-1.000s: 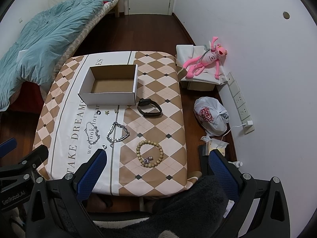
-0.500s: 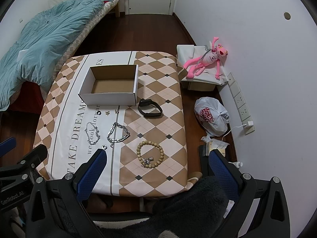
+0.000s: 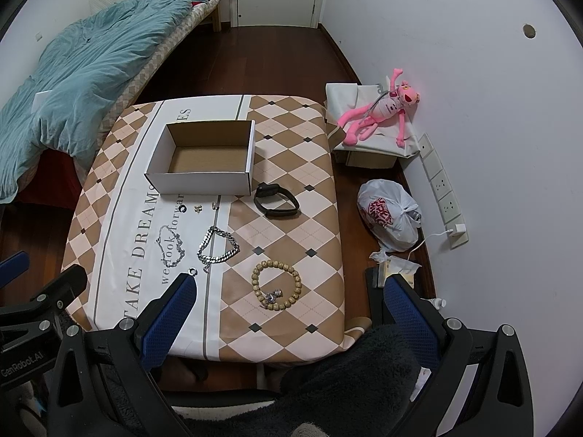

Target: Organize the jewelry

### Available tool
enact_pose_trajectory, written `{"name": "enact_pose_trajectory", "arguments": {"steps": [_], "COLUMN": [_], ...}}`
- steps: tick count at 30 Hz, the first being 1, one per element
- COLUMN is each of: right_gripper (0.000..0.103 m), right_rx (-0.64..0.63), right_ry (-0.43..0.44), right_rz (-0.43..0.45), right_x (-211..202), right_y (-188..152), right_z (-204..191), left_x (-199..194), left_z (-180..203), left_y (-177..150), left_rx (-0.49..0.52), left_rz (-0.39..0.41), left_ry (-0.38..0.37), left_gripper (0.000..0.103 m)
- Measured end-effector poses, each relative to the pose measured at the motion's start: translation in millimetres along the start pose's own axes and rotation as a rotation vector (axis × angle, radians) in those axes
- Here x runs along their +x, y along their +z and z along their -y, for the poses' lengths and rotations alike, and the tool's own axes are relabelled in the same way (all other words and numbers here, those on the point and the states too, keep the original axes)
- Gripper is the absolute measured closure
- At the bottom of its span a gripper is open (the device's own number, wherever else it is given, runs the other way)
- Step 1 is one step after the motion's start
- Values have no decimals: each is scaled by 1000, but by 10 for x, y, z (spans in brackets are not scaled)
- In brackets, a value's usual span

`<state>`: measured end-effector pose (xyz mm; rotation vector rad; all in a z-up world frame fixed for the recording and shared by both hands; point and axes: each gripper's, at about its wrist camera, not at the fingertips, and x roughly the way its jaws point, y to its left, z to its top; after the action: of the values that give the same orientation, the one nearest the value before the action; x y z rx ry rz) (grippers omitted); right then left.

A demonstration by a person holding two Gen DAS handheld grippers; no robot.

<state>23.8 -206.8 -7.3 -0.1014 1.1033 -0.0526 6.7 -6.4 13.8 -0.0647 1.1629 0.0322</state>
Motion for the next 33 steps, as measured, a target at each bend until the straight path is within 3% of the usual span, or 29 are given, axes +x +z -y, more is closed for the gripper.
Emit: {"name": "enact_pose_trajectory", "arguments": {"steps": [22,28,33], "right_gripper": [0,0,0], "right_rx": [34,72,99], "right_ry": [27,-32,-58], "right_rz": [-12,-116,-221], "right_x": [48,628,1283], "right_y": [61,77,-45], "right_z": [11,139,238], "left_x": [55,474,950], "left_z": [30,-14,-32], "left_y": [103,209,185], "left_rx": [7,20,29], "left_rz": [5,7,-59], "left_ry": [5,79,111], "left_gripper": [0,0,0]}}
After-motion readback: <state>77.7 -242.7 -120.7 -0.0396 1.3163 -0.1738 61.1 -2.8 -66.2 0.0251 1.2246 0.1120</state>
